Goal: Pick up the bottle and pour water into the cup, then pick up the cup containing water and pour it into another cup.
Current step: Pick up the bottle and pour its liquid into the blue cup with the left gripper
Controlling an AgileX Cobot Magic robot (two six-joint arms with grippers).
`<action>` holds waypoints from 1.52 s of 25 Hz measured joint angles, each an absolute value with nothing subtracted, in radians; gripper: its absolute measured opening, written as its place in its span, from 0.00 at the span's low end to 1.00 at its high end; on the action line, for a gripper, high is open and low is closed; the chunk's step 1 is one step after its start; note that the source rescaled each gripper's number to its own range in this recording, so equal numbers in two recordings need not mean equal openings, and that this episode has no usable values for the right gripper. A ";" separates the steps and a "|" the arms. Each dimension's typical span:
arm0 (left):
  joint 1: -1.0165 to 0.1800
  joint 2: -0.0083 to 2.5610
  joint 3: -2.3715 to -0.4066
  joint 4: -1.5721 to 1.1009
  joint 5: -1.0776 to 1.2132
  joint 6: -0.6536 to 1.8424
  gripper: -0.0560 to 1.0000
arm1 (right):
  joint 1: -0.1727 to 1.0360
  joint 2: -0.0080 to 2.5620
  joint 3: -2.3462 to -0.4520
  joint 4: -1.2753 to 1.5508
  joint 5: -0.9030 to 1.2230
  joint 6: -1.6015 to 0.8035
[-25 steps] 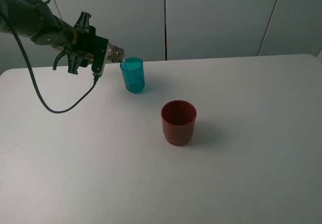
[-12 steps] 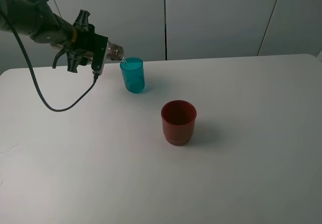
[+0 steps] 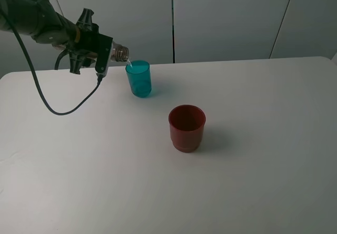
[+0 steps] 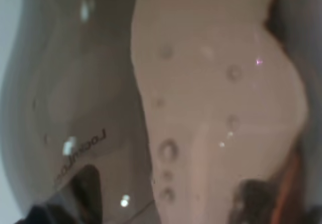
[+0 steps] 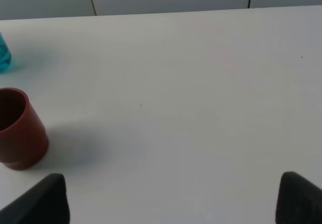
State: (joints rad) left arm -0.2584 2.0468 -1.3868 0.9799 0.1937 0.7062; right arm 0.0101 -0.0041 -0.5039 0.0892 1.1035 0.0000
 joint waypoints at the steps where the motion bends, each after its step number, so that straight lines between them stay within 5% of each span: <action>1: -0.260 2.047 -1.387 0.985 0.196 0.706 0.07 | 0.010 -0.004 -0.504 0.089 1.104 0.000; 38: -0.273 2.047 -1.389 1.099 0.205 0.684 0.05 | 0.010 -0.004 -0.504 0.089 1.104 0.000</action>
State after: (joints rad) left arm -0.2730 2.0468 -1.3889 1.0991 0.2052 0.6844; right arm 0.0101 -0.0041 -0.5039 0.0892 1.1035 0.0000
